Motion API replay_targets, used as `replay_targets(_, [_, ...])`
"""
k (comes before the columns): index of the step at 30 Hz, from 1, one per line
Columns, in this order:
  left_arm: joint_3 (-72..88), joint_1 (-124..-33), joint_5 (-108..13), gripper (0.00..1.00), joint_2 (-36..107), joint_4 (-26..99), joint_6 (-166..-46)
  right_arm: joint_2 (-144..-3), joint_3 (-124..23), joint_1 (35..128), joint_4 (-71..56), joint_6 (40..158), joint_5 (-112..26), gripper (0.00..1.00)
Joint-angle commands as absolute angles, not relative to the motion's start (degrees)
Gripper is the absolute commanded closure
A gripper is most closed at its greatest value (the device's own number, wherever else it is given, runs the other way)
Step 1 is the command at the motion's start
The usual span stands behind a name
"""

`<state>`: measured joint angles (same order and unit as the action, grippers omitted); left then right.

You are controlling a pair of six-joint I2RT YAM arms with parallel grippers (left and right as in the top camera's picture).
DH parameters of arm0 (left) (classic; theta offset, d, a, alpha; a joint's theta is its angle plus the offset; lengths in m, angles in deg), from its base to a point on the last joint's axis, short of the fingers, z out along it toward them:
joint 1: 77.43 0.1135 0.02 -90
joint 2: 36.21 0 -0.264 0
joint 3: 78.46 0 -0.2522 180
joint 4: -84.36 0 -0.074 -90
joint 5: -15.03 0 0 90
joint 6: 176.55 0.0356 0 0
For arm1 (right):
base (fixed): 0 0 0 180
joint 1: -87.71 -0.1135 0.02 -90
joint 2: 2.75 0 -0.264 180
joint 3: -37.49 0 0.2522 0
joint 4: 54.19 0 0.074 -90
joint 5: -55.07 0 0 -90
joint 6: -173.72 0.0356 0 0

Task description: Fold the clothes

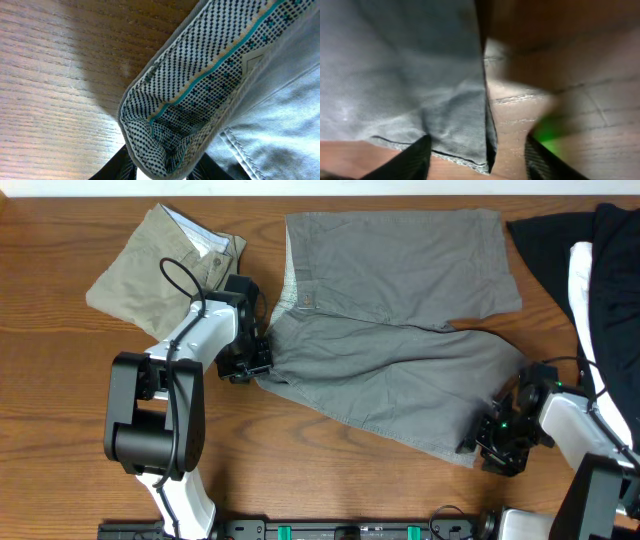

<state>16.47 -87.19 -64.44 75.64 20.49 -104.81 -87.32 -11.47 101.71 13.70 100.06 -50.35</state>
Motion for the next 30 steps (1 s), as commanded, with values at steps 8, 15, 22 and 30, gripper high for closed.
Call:
replay_targets(8, [16.6, -86.9, -64.9, 0.67, 74.2, 20.4, -105.5, -87.8, -9.6, 101.2, 11.5, 105.6, -51.2, 0.86])
replay_targets(15, [16.6, -86.9, -64.9, 0.67, 74.2, 20.4, -105.5, -87.8, -14.0, 101.2, 13.2, 105.6, -51.2, 0.99])
replay_targets(22, [16.6, -86.9, -64.9, 0.67, 74.2, 20.4, -105.5, -87.8, -20.9, 101.2, 16.3, 105.4, -50.3, 0.99])
replay_targets(30, [16.6, -86.9, -64.9, 0.67, 74.2, 19.9, -105.5, -87.8, -22.7, 101.2, 14.4, 97.6, -57.8, 0.99])
